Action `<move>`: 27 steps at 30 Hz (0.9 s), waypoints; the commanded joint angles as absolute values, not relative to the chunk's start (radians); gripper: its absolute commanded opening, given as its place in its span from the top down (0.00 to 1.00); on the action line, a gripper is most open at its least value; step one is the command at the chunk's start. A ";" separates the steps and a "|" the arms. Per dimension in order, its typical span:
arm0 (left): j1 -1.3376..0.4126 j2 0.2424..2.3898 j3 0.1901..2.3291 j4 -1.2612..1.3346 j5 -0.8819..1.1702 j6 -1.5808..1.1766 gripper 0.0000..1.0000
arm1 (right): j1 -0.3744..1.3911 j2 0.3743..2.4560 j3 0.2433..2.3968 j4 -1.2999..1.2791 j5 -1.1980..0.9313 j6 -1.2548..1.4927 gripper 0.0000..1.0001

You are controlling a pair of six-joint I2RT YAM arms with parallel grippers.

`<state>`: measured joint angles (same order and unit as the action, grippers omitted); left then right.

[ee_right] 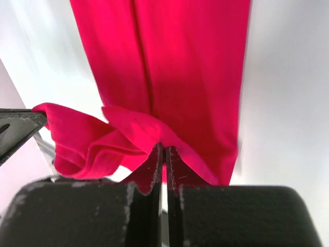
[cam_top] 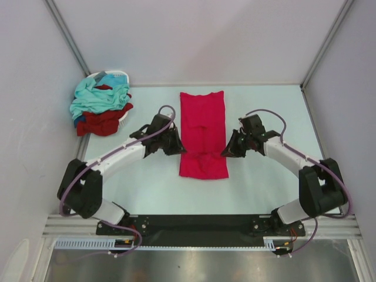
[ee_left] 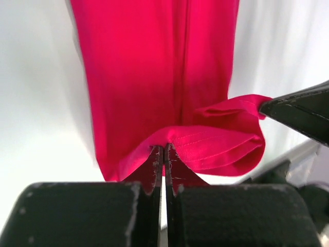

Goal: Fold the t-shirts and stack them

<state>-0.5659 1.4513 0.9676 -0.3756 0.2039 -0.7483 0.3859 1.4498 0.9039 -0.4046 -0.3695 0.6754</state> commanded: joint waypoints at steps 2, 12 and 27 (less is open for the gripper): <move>-0.522 1.574 1.095 -0.296 0.146 -0.627 1.00 | 0.313 1.607 1.040 -0.311 -0.414 0.580 1.00; -0.460 1.716 1.226 -0.296 0.129 -0.572 1.00 | 0.249 1.807 1.207 -0.308 -0.445 0.529 1.00; -0.411 1.879 1.356 -0.305 0.130 -0.537 1.00 | 0.212 1.993 1.414 -0.333 -0.466 0.506 1.00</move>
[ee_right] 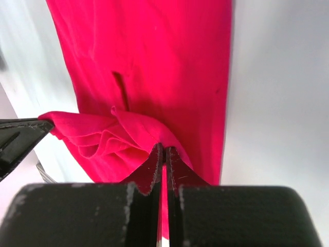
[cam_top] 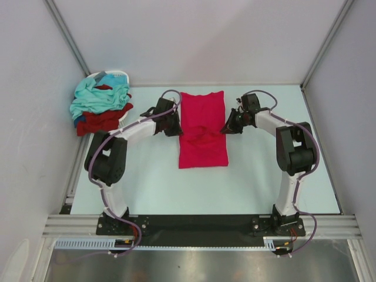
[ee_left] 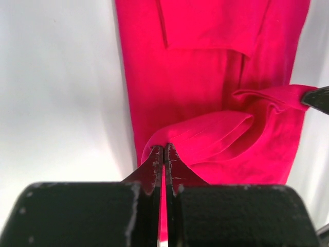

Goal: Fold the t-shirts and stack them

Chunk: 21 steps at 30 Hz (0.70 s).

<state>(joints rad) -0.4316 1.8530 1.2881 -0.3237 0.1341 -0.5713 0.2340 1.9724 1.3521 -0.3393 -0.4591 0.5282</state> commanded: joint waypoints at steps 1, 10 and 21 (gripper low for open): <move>-0.410 1.887 1.374 -0.307 0.130 -0.531 1.00 | 0.209 1.997 1.430 -0.334 -0.466 0.506 1.00; -0.399 1.974 1.453 -0.334 0.135 -0.500 1.00 | 0.206 2.052 1.474 -0.354 -0.456 0.499 1.00; -0.385 2.014 1.494 -0.342 0.150 -0.494 1.00 | 0.206 2.092 1.526 -0.388 -0.439 0.476 1.00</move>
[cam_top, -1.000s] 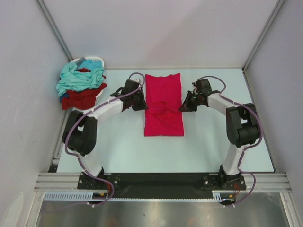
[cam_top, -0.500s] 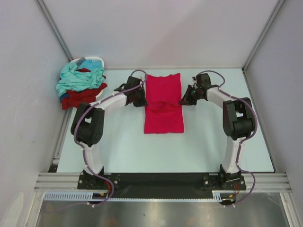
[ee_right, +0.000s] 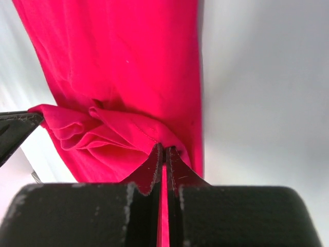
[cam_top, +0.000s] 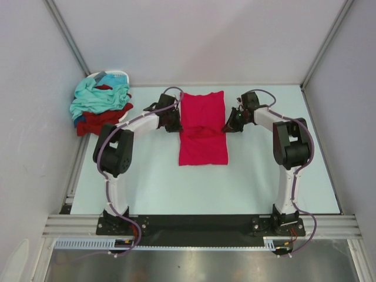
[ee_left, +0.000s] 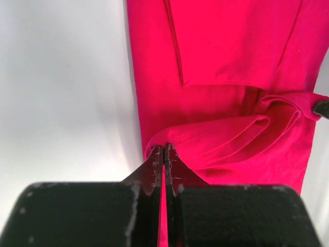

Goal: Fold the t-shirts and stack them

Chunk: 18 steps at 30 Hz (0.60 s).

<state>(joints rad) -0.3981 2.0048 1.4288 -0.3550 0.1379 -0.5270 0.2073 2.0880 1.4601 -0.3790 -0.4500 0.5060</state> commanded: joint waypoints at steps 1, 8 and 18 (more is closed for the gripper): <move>-0.385 2.020 1.497 -0.345 0.150 -0.494 1.00 | 0.206 2.097 1.529 -0.390 -0.439 0.474 1.00; -0.382 2.020 1.615 -0.445 0.132 -0.448 0.34 | 0.204 2.091 1.629 -0.468 -0.436 0.443 0.64; -0.379 1.659 1.469 -0.404 0.245 -0.526 0.01 | 0.247 1.777 1.442 -0.290 -0.511 0.527 0.00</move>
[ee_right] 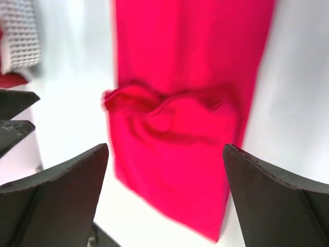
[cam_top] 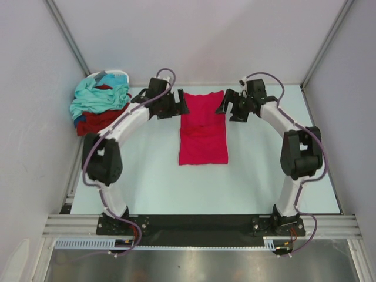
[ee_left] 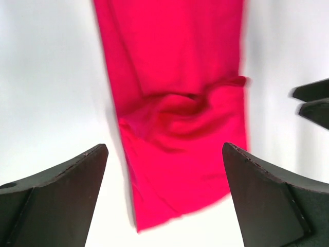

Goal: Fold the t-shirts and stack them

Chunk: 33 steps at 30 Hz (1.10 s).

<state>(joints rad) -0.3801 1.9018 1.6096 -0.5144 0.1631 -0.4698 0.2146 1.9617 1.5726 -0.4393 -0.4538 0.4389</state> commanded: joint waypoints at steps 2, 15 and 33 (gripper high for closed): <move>-0.383 1.608 1.308 -0.298 0.276 -0.626 0.00 | 0.261 1.723 1.252 -0.049 -0.546 0.707 0.00; -0.453 1.620 1.075 -0.005 0.235 -0.781 0.01 | 0.330 1.971 1.251 0.209 -0.466 0.873 0.01; -0.462 1.809 1.143 0.110 0.258 -0.799 0.01 | 0.270 2.075 1.312 0.130 -0.344 0.819 0.00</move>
